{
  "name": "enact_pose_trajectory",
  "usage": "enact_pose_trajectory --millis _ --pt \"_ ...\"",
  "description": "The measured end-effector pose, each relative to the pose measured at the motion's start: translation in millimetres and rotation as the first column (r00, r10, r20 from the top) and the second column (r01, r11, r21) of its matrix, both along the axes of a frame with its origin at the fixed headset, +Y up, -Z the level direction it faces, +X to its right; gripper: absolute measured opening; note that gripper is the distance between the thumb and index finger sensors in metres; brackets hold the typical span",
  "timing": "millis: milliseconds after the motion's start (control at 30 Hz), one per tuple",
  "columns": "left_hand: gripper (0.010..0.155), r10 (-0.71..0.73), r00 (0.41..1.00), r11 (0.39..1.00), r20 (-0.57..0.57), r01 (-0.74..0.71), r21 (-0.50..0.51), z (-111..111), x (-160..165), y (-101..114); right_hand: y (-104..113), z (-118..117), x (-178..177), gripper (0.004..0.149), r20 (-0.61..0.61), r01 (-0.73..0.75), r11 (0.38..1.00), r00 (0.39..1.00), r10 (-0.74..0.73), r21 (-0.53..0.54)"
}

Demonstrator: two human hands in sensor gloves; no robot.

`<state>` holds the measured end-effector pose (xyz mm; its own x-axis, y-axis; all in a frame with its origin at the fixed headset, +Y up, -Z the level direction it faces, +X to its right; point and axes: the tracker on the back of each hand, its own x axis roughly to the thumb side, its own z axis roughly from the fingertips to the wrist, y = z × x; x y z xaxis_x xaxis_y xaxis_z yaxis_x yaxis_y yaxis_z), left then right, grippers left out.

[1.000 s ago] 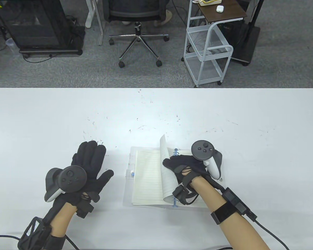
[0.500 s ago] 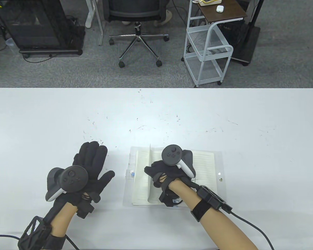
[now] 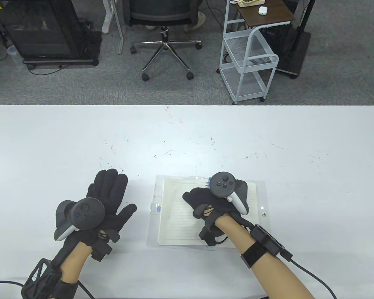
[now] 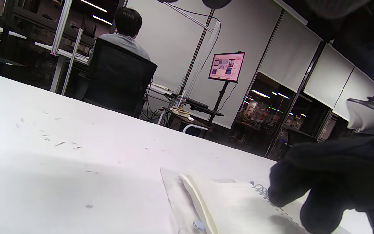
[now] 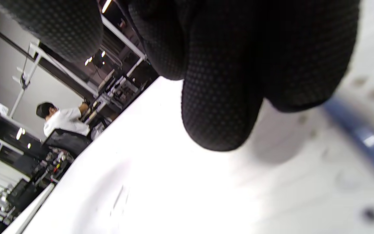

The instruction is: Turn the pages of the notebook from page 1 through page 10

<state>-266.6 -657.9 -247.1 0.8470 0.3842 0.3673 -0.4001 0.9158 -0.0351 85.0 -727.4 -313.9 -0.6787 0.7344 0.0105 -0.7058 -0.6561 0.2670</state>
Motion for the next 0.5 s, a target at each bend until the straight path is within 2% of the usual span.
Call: enact_pose_trajectory --millis 133,200,367,500 --pt "0.087 -0.002 1.0 1.0 0.001 0.002 -0.001 0 0 0 11 5 40 0.067 0.056 -0.003 0.999 0.998 0.0 0.05" --pt "0.087 -0.004 1.0 1.0 0.0 0.004 -0.002 0 0 0 10 8 59 0.073 0.059 0.001 0.998 0.998 -0.005 0.063" --pt "0.087 -0.004 1.0 1.0 -0.004 0.004 -0.009 0 0 -1 -9 14 97 0.085 0.086 -0.067 0.998 0.994 0.067 0.001" --pt "0.087 -0.007 1.0 1.0 -0.008 0.007 -0.016 0 0 -2 -32 19 111 0.091 0.028 -0.245 0.968 0.969 0.247 -0.055"
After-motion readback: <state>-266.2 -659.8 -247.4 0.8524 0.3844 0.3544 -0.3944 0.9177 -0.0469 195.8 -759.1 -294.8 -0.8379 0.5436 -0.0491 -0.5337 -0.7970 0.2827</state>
